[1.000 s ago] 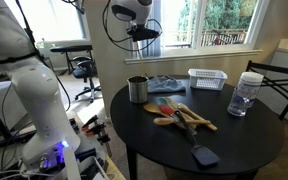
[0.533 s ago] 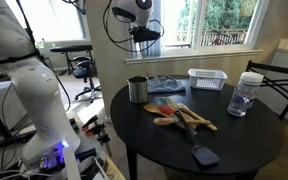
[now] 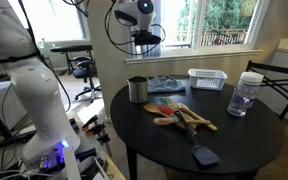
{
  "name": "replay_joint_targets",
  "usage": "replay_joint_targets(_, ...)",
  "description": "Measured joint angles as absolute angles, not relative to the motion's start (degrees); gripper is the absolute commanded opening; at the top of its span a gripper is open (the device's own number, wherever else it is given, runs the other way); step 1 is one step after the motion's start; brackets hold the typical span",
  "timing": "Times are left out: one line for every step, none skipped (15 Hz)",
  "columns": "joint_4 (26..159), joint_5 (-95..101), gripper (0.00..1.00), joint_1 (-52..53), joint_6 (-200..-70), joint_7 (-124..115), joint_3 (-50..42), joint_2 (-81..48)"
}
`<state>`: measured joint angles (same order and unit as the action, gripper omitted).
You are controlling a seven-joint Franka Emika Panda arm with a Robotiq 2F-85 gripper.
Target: Put one wooden spoon in the utensil holder
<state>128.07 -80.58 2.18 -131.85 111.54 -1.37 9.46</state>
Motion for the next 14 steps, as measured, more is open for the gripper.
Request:
replay_joint_targets(128.1, -80.6, 0.04, 2.2, -131.9, 111.3, -1.2, 9.4)
replay_joint_targets(128.1, -80.6, 0.04, 2.3, -131.9, 111.2, -0.9, 9.4)
replay_joint_targets(128.1, -80.6, 0.04, 2.3, -131.9, 111.2, -0.5, 9.4)
replay_joint_targets(128.1, -80.6, 0.04, 2.4, -131.9, 111.2, 0.0, 9.4)
replay_joint_targets(128.1, -80.6, 0.04, 2.4, -131.9, 111.2, 0.5, 9.4)
replay_joint_targets(128.1, -80.6, 0.04, 2.5, -132.2, 111.2, 0.9, 9.4)
replay_joint_targets(128.2, -80.6, 0.04, 2.5, -132.8, 111.2, 1.3, 9.4)
replay_joint_targets(128.3, -80.6, 0.04, 2.5, -133.6, 111.2, 1.7, 9.4)
replay_joint_targets(128.5, -80.6, 0.04, 2.5, -134.3, 111.2, 2.0, 9.4)
replay_joint_targets(128.7, -80.6, 0.04, 2.5, -135.2, 111.2, 2.4, 9.4)
replay_joint_targets(129.0, -80.6, 0.04, 2.6, -136.0, 111.1, 2.6, 9.4)
replay_joint_targets(129.5, -80.6, 0.04, 2.6, -136.8, 110.9, 2.8, 9.4)
replay_joint_targets(129.9, -80.6, 0.04, 2.6, -137.5, 110.8, 2.9, 9.4)
replay_joint_targets(130.3, -80.6, 0.04, 2.6, -138.1, 110.8, 3.0, 9.4)
